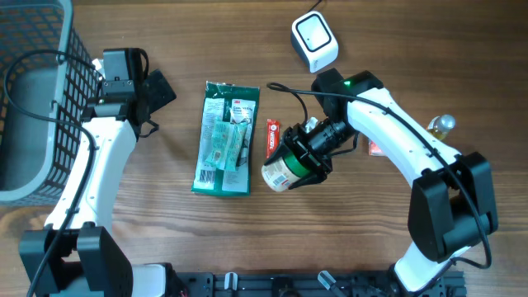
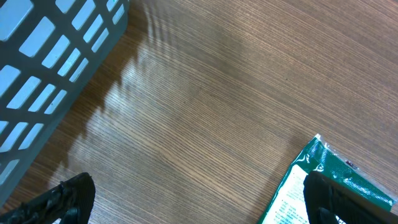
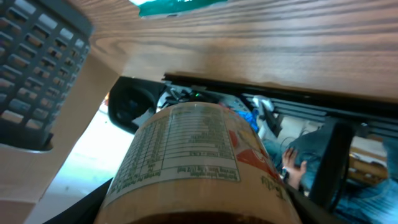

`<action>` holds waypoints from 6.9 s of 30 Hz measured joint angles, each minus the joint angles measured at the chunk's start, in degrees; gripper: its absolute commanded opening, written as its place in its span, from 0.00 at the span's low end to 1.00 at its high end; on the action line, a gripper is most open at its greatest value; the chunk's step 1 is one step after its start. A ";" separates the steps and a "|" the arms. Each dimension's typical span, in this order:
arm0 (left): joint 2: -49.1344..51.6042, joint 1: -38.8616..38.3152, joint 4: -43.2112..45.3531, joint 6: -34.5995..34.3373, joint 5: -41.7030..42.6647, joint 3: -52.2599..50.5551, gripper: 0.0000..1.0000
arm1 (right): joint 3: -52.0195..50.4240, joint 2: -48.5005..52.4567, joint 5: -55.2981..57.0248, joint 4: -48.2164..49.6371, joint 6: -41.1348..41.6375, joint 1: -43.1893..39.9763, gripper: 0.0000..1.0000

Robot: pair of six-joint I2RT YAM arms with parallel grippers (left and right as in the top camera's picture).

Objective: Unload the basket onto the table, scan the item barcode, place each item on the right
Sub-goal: 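Lift the jar with right gripper and tilt it sideways, then raise the jar with right gripper up to the white scanner, then carry the jar down and set it beside the Kleenex pack, then release the jar and move right gripper over the glove packet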

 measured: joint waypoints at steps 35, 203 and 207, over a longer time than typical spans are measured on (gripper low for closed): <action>0.00 0.00 0.00 0.00 0.00 0.00 1.00 | 0.00 0.00 22.36 13.92 0.94 0.00 0.14; 0.11 0.00 0.00 -0.02 0.00 0.00 1.00 | -3.15 0.00 52.02 30.36 -12.31 10.27 0.31; 0.11 0.00 0.00 -0.02 0.02 0.00 1.00 | -3.21 -0.02 56.06 36.63 -10.54 18.03 0.31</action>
